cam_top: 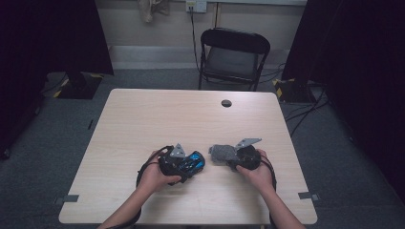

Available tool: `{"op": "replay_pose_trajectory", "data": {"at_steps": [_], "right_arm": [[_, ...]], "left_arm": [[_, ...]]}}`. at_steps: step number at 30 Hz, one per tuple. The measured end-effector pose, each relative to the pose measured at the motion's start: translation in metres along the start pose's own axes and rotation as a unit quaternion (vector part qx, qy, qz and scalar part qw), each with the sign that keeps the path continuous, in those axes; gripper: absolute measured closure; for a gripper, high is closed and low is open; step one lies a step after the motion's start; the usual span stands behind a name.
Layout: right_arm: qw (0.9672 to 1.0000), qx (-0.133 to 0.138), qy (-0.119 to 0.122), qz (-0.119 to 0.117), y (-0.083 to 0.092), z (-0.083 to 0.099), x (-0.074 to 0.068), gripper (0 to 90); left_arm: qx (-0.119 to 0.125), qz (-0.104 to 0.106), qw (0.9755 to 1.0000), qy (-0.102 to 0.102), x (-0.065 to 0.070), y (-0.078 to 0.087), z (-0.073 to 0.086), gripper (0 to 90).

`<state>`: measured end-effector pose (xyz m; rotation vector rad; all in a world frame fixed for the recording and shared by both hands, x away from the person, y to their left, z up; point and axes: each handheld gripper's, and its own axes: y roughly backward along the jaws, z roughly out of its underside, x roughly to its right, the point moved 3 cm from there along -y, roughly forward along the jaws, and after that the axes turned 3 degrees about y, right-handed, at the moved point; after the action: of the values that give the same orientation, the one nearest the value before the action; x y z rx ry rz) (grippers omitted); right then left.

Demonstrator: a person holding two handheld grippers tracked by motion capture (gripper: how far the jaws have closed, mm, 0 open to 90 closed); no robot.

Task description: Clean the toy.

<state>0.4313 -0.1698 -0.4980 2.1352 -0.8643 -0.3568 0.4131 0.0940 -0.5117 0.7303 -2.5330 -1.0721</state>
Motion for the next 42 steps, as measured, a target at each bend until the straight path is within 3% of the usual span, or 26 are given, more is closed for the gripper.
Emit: {"op": "replay_pose_trajectory", "data": {"at_steps": [3,9,17,22,36,42], "right_arm": [[1.0,0.0,0.0,0.0,-0.0002,0.0,0.0,65.8],[1.0,0.001,-0.001,0.0,-0.0003,0.0001,0.0,65.6],[1.0,0.002,-0.001,0.001,-0.0005,0.0004,-0.0003,65.4],[1.0,0.002,-0.001,0.002,-0.0007,0.0004,-0.0008,64.9],[1.0,0.003,-0.001,0.0,-0.001,0.0007,-0.0005,64.4],[1.0,0.004,-0.001,0.001,-0.0009,0.0011,-0.0007,63.9]], "left_arm": [[-0.009,-0.008,0.9999,-0.002,0.0003,-0.0031,0.0013,14.6],[-0.003,-0.018,0.9998,0.005,0.0031,-0.0068,-0.0011,14.5],[0.005,-0.023,0.9997,0.009,0.0043,-0.0048,0.0,22.4],[0.008,-0.018,0.9998,0.003,0.0042,-0.0044,-0.0002,25.5],[0.014,-0.012,0.9998,0.009,0.0031,-0.0039,0.0007,25.7],[0.023,-0.007,0.9994,0.023,0.0026,-0.0013,0.0017,24.5]]}}
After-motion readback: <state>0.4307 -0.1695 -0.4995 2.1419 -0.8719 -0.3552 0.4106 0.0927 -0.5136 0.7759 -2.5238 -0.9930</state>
